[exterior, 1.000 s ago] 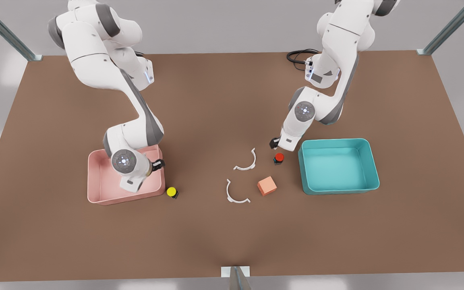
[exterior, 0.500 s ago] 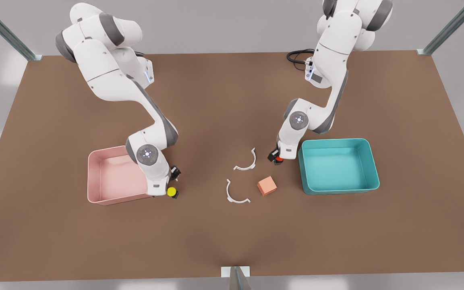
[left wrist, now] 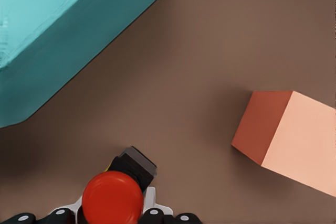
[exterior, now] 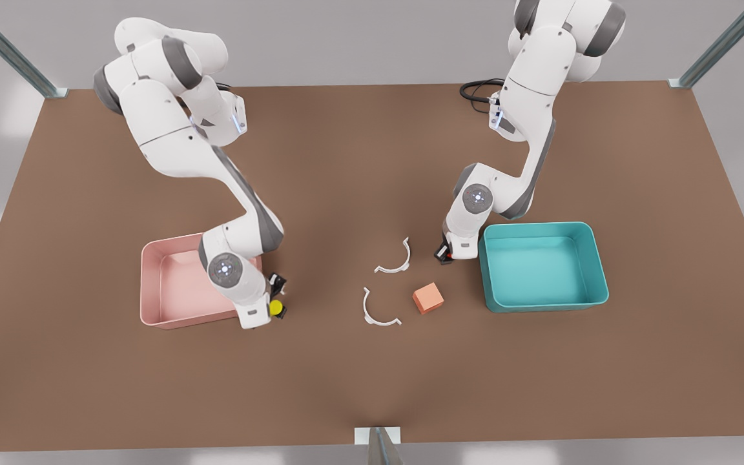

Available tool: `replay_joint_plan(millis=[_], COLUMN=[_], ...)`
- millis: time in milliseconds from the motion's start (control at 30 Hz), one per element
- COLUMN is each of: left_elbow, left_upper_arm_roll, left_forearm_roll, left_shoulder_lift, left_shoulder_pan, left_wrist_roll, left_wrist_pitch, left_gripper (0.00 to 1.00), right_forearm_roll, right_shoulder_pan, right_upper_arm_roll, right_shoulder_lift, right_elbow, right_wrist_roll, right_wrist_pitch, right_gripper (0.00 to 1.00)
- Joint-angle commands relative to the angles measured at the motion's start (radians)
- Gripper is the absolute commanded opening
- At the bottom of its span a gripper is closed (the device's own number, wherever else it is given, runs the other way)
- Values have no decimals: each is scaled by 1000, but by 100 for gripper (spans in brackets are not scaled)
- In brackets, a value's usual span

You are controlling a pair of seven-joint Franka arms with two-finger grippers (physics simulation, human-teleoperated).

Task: Place the red button in the blue storage box with the left arm, and place the yellow button in the pink storage box with the right arm

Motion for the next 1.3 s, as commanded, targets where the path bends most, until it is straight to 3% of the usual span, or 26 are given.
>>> replay_joint_plan(millis=[0, 200, 267, 433, 567, 600, 633, 767, 933, 967, 1000, 1033, 1067, 1100, 1167, 1267], left_elbow=[4, -5, -2, 24, 22, 22, 24, 62, 438, 487, 492, 499, 501, 513, 597, 604], left_upper_arm_roll=[1, 6, 72, 270, 319, 319, 316, 311, 321, 258, 149, 141, 83, 20, 20, 21], left_forearm_roll=[3, 134, 164, 163, 155, 155, 155, 154, 43, 45, 49, 57, 85, 140, 141, 141], left_shoulder_lift=[-17, -267, -319, -274, -192, -178, -165, -165, -192, -204, -250, -292, -347, -376, -364, -364], left_shoulder_pan=[-5, -8, -6, -5, 15, 14, 11, 7, 26, 79, 187, 205, 271, 305, 300, 299], left_wrist_roll=[-96, -98, -13, 290, 329, 329, 326, 332, 987, 1001, 1102, 1202, 1260, 1277, 1317, 1318], left_wrist_pitch=[0, -212, -293, -325, -325, -325, -325, -330, -782, -830, -839, -879, -898, -953, -1060, -1089], left_gripper=[50, 51, 51, 51, 52, 60, 100, 100, 100, 100, 100, 100, 100, 100, 100, 100], right_forearm_roll=[5, 7, 7, 7, 5, 7, 7, 7, 4, 7, 5, 5, 4, 1, 1, 2], right_shoulder_pan=[-9, -10, -10, -7, -4, -3, -1, -1, 0, 2, 3, 3, 3, 3, 3, 8], right_upper_arm_roll=[-1, 7, 7, 11, 11, 11, 11, 10, 10, 10, 10, 10, 10, 10, 8, 7], right_shoulder_lift=[7, 22, 36, 44, 53, 56, 59, 76, 100, 108, 113, 114, 114, 114, 113, 105], right_elbow=[5, 13, 13, 15, 18, 18, 18, 28, 30, 48, 57, 62, 64, 65, 67, 79], right_wrist_roll=[-322, -316, -316, -311, -311, -311, -310, -311, -311, -310, -311, -310, -311, -311, -313, -285], right_wrist_pitch=[-13, -13, -10, -8, -8, -8, -7, -8, -2, -2, -5, -8, -8, -8, -8, -11], right_gripper=[100, 100, 100, 100, 100, 100, 100, 100, 100, 92, 67, 38, 29, 26, 25, 23])
